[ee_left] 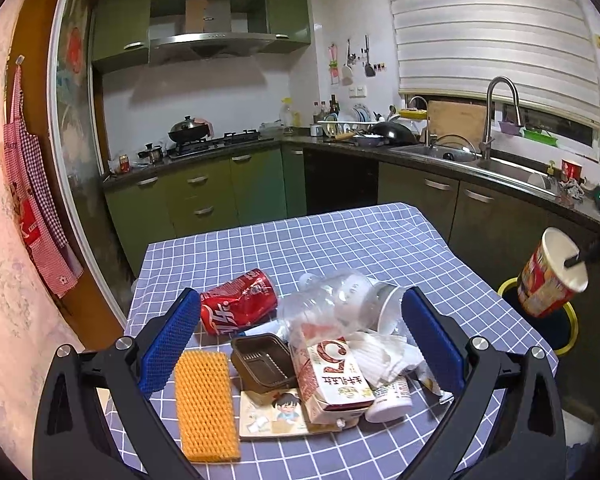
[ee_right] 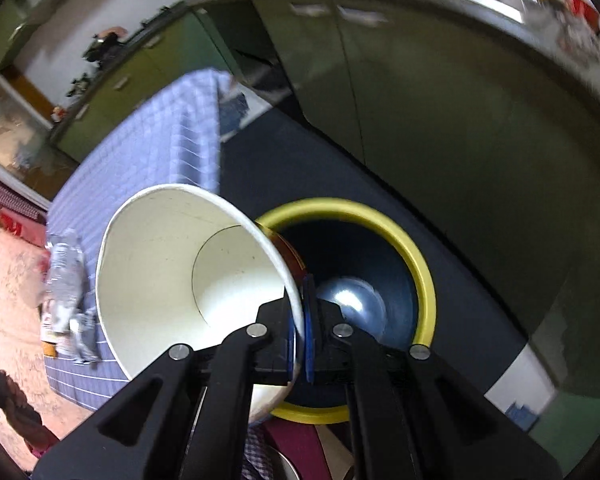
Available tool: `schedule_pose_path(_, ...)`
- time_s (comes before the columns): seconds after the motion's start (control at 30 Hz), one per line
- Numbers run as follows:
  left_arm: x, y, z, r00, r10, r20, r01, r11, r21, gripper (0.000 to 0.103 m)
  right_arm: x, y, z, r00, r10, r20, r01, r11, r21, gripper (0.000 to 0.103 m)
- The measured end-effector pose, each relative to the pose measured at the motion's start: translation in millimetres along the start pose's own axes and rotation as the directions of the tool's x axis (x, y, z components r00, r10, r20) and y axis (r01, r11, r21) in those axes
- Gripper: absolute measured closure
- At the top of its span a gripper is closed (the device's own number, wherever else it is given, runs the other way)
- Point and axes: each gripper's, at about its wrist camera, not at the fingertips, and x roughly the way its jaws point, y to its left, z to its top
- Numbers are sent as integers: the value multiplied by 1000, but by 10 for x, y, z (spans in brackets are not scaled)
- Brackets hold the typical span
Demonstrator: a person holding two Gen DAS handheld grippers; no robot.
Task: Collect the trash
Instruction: 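Carry the noodle cup over the yellow-rimmed bin and open the right gripper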
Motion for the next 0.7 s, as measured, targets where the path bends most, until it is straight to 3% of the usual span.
schedule_pose_path(0.17,-5,-89,14,1000,12,-9,-12,1000,25,4,351,-207,-19,999,-7,-46,9,999,36,98)
schedule_pose_path(0.33,7,-126,30,1000,11,-18,-10,1000,26,4,436,-312,-50,1000,-10,-18,11,997,74,74)
schedule_pose_path(0.7,74,-98,-150,997,-9,-74,11,1000,18,4,147,320,-499,985,167,35,-166,985,-40,64)
